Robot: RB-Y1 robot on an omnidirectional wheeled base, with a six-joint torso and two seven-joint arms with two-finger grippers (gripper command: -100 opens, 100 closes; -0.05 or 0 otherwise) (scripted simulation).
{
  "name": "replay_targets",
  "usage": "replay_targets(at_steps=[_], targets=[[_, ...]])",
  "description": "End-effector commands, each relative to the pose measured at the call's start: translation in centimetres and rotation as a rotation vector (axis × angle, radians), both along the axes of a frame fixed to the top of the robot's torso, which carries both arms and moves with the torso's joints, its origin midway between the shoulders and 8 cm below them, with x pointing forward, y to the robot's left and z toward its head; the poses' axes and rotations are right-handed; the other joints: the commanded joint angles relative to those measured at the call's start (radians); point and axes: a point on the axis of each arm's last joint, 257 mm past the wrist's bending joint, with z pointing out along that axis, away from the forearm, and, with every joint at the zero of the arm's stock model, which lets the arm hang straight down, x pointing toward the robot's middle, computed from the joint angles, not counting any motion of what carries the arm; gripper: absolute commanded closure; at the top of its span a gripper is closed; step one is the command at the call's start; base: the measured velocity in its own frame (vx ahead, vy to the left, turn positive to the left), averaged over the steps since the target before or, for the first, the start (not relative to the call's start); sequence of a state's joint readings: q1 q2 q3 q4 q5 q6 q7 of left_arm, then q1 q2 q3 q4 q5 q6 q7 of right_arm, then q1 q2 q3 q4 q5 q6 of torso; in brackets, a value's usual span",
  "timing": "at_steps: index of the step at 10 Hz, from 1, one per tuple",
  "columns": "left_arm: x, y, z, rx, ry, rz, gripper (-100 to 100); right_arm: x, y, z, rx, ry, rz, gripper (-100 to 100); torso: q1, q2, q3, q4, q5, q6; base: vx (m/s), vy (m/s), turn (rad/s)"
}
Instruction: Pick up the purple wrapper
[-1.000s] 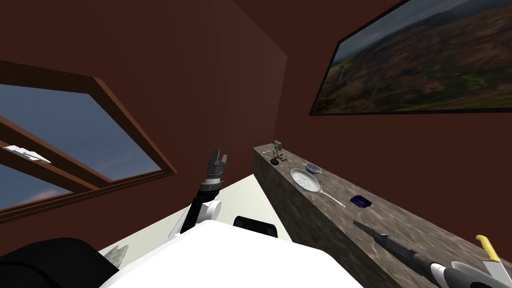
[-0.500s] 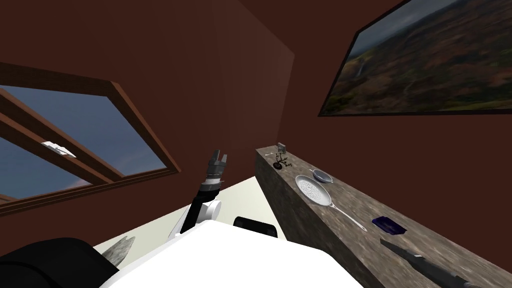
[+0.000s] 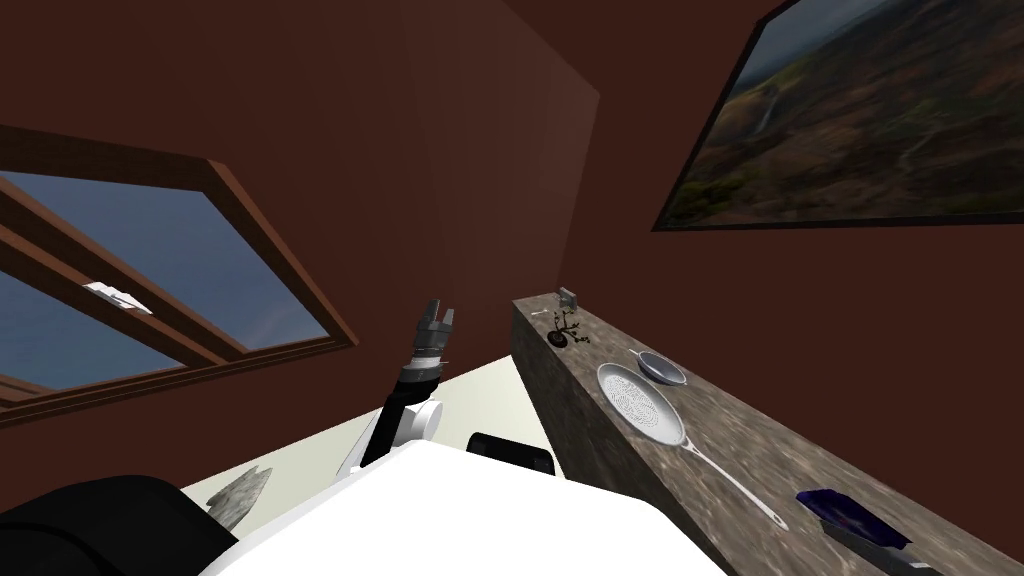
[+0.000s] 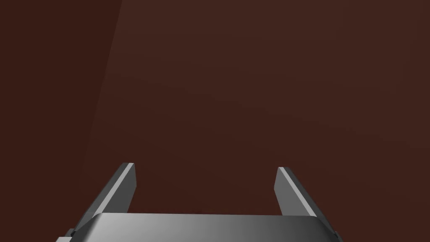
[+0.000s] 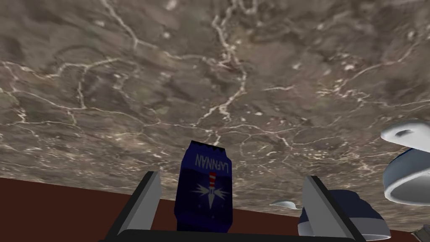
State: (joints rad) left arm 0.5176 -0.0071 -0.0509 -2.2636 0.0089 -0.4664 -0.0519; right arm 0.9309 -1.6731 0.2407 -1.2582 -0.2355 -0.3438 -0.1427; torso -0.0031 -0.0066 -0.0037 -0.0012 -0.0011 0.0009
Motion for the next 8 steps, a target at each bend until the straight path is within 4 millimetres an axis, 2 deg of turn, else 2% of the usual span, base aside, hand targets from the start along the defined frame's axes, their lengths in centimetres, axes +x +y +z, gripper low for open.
replay_targets(at_steps=[1,2,4,5,6,8], targets=[[0.0,0.0,0.0,0.000,0.000,0.000,0,-1.3,-1.5,0.5,-0.035,0.037,-0.002,-100,0.000,0.000,0.000,0.000,0.000,0.000,0.112,-0.043,0.097],[0.0,0.0,0.0,0.000,0.000,0.000,0,-2.6,-2.6,0.9,-0.061,0.069,-0.005,-100,0.000,-0.001,-0.001,0.000,0.000,0.000,0.154,-0.089,0.130],[0.0,0.0,0.0,0.000,0.000,0.000,0,-2.5,-2.3,0.8,-0.057,0.063,-0.002,-100,-0.002,-0.002,-0.001,-0.001,-0.001,0.000,0.079,-0.052,0.033],[0.0,0.0,0.0,0.000,0.000,0.000,0,-2.5,-2.4,0.8,-0.058,0.064,-0.003,0,0.001,0.002,0.001,0.000,0.000,0.000,0.010,-0.006,0.003],[0.0,0.0,0.0,0.000,0.000,0.000,0,-3.4,-2.4,0.1,-0.059,0.062,-0.013,-100,0.003,0.005,0.003,0.001,0.000,0.001,0.024,-0.017,0.068],[0.0,0.0,0.0,0.000,0.000,0.000,0,-4.6,-2.3,-0.9,-0.059,0.061,-0.026,-100,0.001,0.005,0.003,0.001,0.000,0.000,0.036,-0.035,0.084]])
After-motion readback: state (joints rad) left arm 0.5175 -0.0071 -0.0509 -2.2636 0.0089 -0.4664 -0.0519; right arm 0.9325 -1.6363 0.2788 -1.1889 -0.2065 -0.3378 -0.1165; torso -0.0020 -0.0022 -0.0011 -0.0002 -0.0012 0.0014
